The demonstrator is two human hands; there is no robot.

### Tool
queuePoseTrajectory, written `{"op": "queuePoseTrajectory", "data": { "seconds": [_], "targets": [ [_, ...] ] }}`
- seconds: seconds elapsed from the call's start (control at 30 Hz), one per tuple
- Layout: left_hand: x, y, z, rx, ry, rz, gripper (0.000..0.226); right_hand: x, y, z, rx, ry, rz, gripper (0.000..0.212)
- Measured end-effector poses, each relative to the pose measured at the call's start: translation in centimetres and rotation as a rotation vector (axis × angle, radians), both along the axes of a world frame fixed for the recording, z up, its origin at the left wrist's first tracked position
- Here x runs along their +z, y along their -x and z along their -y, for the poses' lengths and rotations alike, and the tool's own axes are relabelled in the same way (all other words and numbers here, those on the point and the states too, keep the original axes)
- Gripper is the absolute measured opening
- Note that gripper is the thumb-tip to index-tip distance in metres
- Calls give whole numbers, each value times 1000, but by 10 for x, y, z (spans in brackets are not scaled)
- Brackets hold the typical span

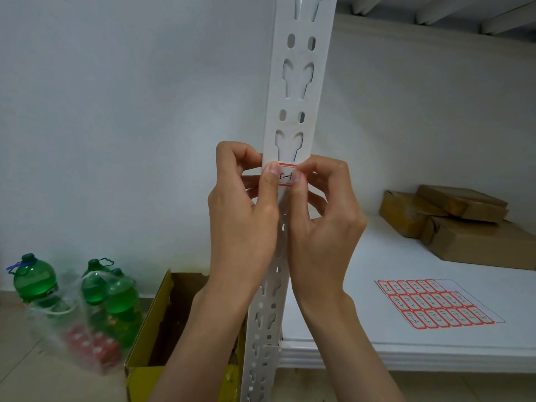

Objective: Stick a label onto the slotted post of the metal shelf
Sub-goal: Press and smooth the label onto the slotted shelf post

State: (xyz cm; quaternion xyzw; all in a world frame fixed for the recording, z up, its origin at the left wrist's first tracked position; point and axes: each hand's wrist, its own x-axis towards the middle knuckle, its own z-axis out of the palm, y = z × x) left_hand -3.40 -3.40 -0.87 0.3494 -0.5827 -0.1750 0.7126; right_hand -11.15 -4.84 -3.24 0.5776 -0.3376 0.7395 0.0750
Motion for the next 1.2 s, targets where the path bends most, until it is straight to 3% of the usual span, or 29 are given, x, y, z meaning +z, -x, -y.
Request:
{"op": "queuePoseTrajectory", "data": {
  "seconds": [0.13, 0.27, 0.53, 1.2],
  "targets": [
    [0, 0, -1, 1, 2, 0, 14, 0, 0, -2, -9, -30, -22, 4],
    [1, 0, -2, -12, -16, -11, 15, 2, 2, -5, 17, -13, -7, 17],
    [2, -1, -3, -15, -33, -19, 15, 1, 17, 0, -209, 169, -111, 19],
    [0, -5, -4, -72, -65, -6, 15, 9, 13, 6, -243, 124, -122, 5]
  ]
}}
